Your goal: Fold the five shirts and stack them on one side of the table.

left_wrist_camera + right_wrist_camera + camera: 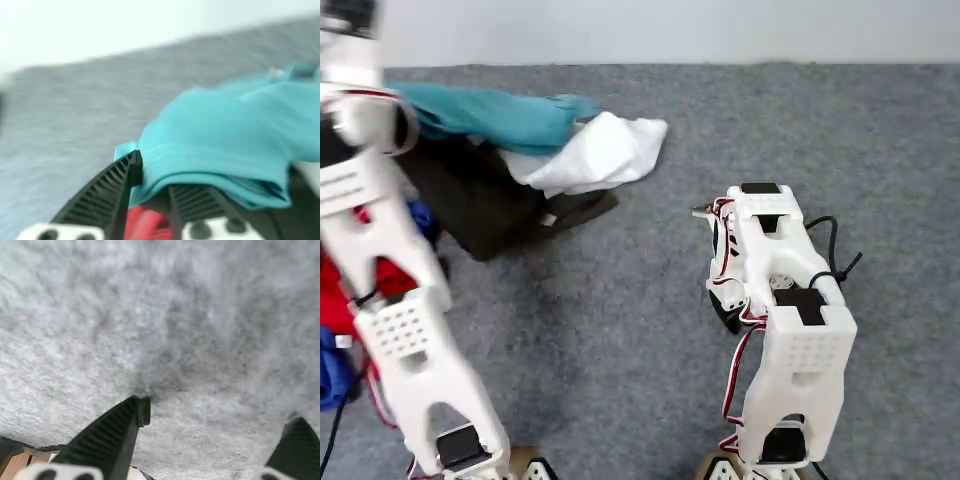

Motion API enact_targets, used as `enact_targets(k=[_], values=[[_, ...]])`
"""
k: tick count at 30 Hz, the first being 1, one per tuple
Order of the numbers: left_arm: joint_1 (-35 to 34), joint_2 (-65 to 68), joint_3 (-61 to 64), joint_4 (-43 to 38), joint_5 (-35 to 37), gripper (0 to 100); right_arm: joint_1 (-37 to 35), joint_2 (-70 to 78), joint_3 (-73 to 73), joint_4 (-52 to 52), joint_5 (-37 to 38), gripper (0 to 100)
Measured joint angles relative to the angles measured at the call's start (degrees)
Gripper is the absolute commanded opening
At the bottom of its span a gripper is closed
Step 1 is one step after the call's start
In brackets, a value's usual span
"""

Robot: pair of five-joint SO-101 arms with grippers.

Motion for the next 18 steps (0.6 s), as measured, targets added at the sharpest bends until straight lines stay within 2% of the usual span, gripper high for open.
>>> enact_targets(k=[7,13,18], values=[[-8.09,-14.42,0.0,0.0,0.0,1,0.0,0.0,0.0,0.0,0.0,39.8],[-10.46,-22.95,-0.09,0.0,0.0,1,0.0,0.0,0.0,0.0,0.0,39.8],[-11.52,-24.62,0.18,0.0,0.0,2,0.0,0.0,0.0,0.0,0.0,39.8]])
